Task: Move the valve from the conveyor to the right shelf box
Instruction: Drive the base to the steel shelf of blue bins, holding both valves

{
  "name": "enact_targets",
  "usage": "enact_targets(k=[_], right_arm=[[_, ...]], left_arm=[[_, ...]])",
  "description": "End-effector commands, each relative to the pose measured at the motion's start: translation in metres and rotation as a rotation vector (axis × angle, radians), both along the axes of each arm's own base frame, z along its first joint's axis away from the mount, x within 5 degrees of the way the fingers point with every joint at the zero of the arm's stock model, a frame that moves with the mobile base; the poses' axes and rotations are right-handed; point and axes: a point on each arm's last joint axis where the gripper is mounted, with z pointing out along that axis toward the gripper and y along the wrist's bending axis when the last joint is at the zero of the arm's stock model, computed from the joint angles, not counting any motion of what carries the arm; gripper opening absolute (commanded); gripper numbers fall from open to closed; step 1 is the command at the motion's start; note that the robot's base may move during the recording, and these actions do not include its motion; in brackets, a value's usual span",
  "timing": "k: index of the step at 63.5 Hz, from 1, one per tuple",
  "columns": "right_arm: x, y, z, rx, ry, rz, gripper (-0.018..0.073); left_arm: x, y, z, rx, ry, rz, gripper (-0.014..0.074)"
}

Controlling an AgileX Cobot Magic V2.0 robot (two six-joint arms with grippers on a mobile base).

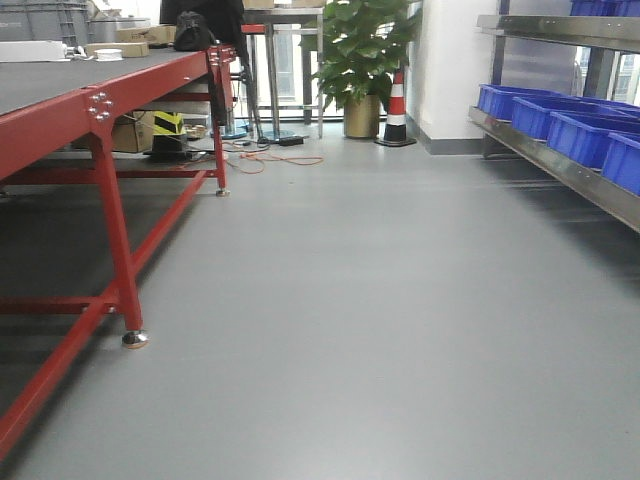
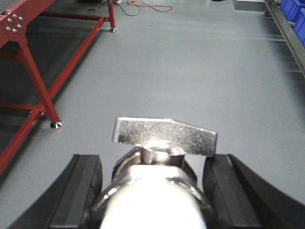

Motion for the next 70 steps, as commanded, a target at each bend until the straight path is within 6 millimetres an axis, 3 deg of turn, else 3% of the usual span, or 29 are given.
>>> enact_targets(k=[1,70], right_arm=[[-0.0045,-0.0022,0.0160,0.015,-0.102,-0.009,-0.0162],[-0.0045,-0.0022,0.0160,0.015,-0.102,-0.009,-0.0162]], left_arm=[[-0.0047,-0.0016,0.0119,-0.015,-0.068,-0.006,-0.0111],[-0.0046,-0.0017,0.0120,-0.016,-0.070,-0.006,-0.0111]])
